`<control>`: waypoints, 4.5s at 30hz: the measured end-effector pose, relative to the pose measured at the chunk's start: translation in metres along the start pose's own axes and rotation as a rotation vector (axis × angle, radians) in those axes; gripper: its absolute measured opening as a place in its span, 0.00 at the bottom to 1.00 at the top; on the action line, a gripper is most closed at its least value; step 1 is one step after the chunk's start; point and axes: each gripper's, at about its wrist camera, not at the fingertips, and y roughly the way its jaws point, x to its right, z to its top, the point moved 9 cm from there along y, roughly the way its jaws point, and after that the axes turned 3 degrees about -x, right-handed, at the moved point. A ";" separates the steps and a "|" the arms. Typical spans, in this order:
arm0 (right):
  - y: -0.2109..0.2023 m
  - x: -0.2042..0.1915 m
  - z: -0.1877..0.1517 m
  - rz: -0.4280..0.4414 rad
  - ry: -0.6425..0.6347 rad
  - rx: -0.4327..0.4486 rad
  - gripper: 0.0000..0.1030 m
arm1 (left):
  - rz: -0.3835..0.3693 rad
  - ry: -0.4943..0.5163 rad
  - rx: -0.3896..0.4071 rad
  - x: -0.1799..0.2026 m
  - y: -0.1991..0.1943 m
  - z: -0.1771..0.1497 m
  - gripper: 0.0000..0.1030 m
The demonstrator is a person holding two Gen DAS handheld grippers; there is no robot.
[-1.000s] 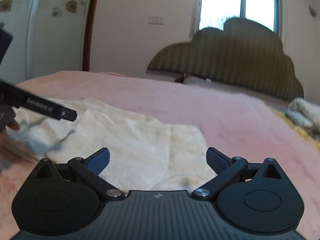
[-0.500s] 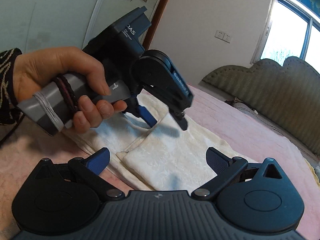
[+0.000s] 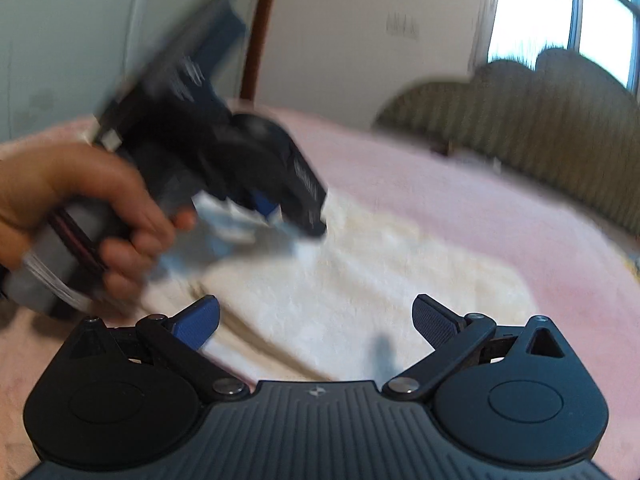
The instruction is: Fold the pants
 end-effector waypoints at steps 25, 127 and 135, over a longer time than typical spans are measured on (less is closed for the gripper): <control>-0.030 -0.101 0.064 0.256 -0.113 0.179 1.00 | 0.668 -0.080 0.162 -0.211 -0.226 -0.091 0.97; -0.005 0.203 -0.012 0.281 0.745 0.096 0.28 | -0.359 -0.032 0.018 0.210 0.030 -0.016 0.43; -0.033 0.229 -0.033 0.096 0.694 0.080 0.34 | -0.410 -0.007 0.080 0.167 -0.035 0.007 0.75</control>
